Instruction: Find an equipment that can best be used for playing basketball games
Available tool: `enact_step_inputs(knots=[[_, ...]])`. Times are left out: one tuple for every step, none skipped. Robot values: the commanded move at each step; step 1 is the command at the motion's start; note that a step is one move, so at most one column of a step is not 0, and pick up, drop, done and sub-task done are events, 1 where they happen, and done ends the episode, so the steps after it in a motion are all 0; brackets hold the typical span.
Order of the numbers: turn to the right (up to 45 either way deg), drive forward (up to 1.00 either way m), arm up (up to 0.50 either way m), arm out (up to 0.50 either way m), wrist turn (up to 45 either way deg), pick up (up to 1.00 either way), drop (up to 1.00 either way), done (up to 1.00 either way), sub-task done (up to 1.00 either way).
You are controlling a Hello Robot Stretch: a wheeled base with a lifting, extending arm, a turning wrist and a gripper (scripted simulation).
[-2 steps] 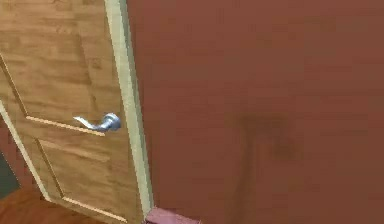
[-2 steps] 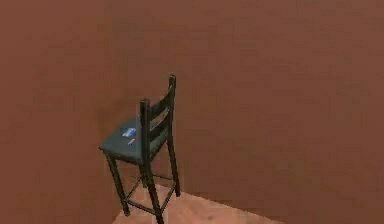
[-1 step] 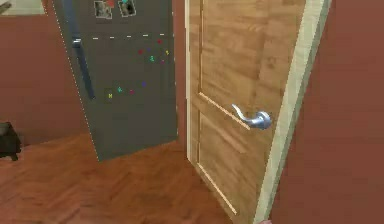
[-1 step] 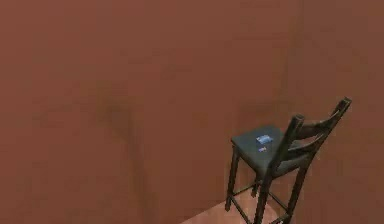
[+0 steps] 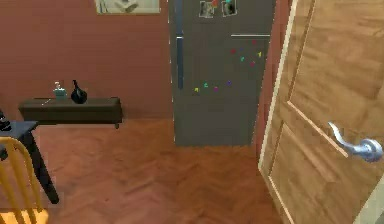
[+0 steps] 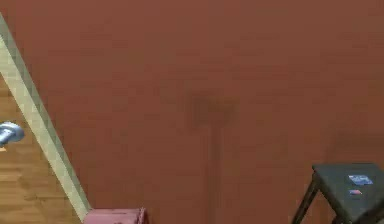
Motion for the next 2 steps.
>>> enact_step_inputs(knots=[[0.0, 1.00, 0.00, 0.00, 0.0, 0.00, 0.00, 0.00, 0.00], [-9.0, 0.00, 0.00, 0.00, 0.0, 0.00, 0.00, 0.00, 0.00]])
